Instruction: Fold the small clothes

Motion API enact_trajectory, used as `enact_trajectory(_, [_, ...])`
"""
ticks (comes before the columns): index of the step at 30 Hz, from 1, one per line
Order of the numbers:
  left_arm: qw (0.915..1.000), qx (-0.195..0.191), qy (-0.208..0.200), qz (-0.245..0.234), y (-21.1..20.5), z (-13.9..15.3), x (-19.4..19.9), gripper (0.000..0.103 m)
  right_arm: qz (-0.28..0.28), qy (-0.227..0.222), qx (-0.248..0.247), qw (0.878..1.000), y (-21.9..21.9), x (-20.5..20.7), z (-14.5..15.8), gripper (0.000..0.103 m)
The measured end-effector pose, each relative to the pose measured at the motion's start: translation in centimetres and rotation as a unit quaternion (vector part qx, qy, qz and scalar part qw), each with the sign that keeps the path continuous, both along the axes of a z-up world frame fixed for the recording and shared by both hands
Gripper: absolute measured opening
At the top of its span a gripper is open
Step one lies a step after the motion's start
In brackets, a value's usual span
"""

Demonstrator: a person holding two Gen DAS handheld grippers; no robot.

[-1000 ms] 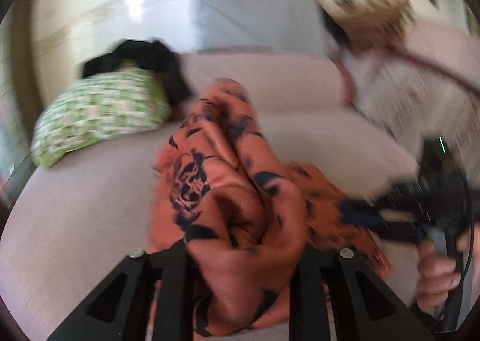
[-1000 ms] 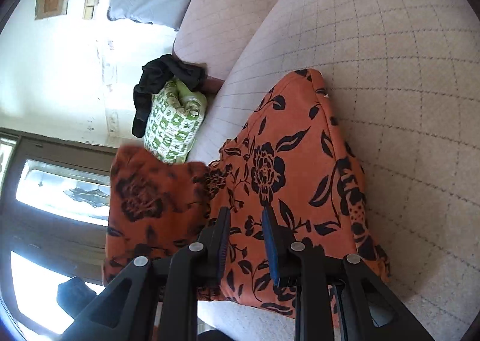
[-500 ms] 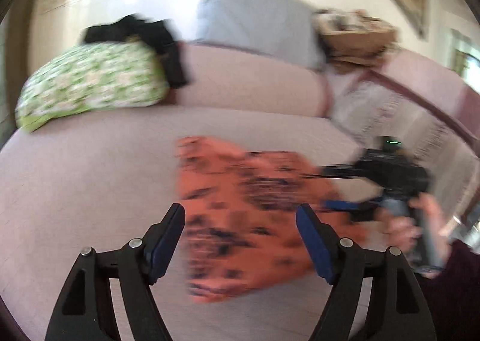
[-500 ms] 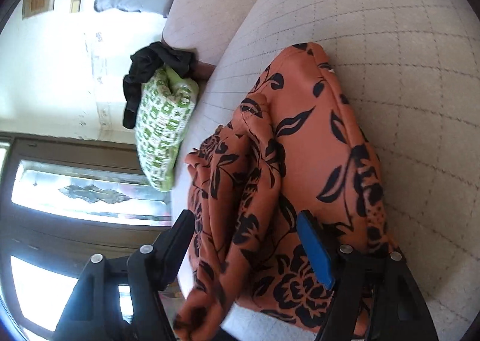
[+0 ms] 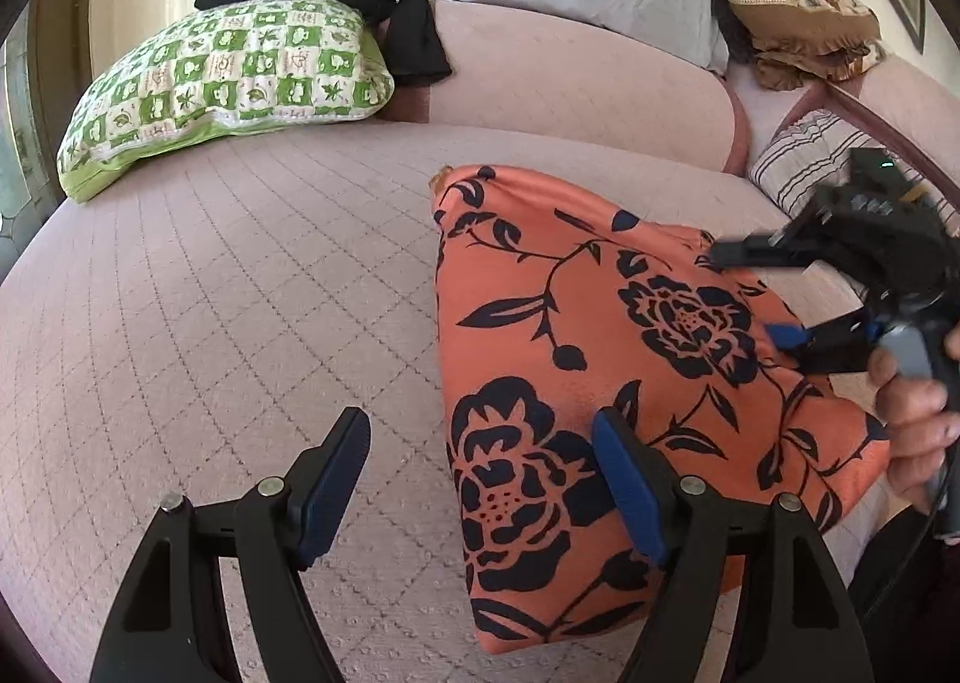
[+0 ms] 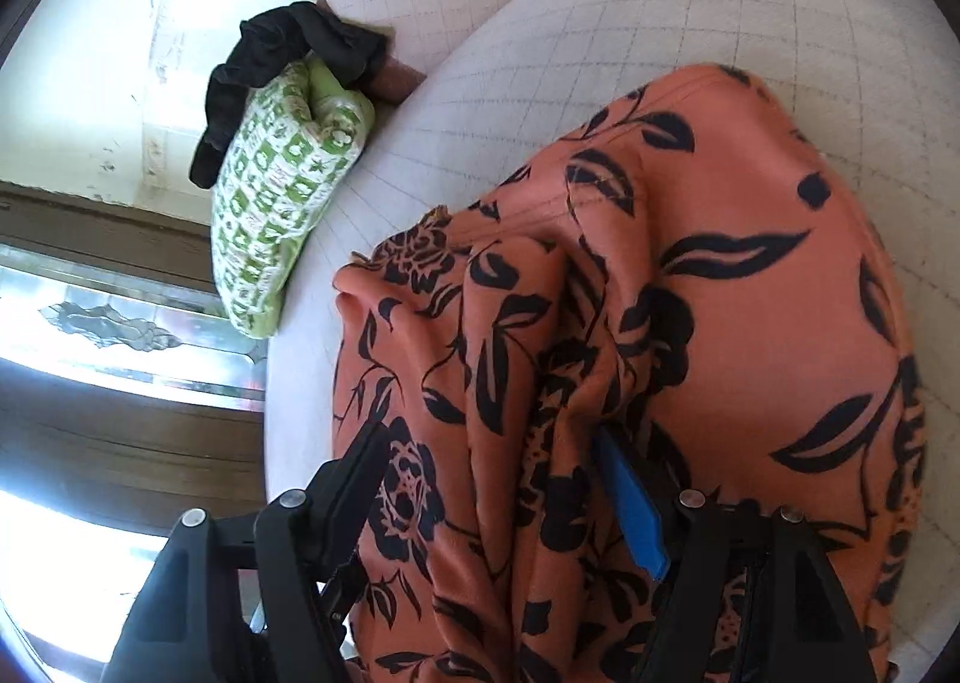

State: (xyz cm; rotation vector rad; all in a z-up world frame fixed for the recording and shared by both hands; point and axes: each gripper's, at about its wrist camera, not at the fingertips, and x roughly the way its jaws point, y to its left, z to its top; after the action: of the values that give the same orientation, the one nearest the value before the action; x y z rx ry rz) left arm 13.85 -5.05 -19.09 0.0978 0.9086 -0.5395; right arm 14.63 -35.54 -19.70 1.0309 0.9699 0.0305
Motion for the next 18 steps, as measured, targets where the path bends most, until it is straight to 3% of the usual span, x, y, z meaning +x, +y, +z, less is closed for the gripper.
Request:
enact_trajectory(3, [0.9997, -0.015, 0.019, 0.004, 0.5, -0.2, 0.7, 0.077, -0.02, 0.0, -0.011, 1.0, -1.8, -1.4, 0.7, 0.074])
enact_trajectory(6, [0.999, -0.027, 0.034, 0.01, 0.7, -0.5, 1.1, 0.077, -0.013, 0.01, 0.017, 1.0, -2.0, -2.4, 0.0, 0.074])
enact_trajectory(8, [0.9988, -0.03, 0.037, 0.011, 0.7, -0.6, 1.1, 0.077, 0.014, 0.021, 0.025, 0.999, -0.9, -2.3, -0.7, 0.074])
enact_trajectory(10, [0.999, -0.028, 0.033, 0.011, 0.6, -0.6, 1.0, 0.077, 0.024, 0.026, -0.008, 0.999, 0.2, -1.8, -0.5, 0.074])
enact_trajectory(14, [0.9991, -0.031, 0.029, 0.007, 0.7, -0.6, 0.7, 0.077, 0.059, 0.004, 0.033, 0.998, 2.5, -0.9, -0.9, 0.073])
enact_trajectory(15, [0.999, -0.033, 0.03, 0.007, 0.7, -0.7, 0.7, 0.077, 0.063, 0.011, 0.012, 0.998, 3.2, -0.6, -1.1, 0.072])
enact_trajectory(16, [0.9989, -0.035, 0.032, 0.007, 0.8, -0.7, 0.7, 0.077, 0.061, 0.015, -0.008, 0.998, 3.6, -0.4, -1.2, 0.067])
enact_trajectory(18, [0.9987, -0.037, 0.035, 0.006, 0.7, -0.8, 0.7, 0.077, 0.055, 0.018, -0.023, 0.998, 3.7, 0.1, -1.5, 0.038])
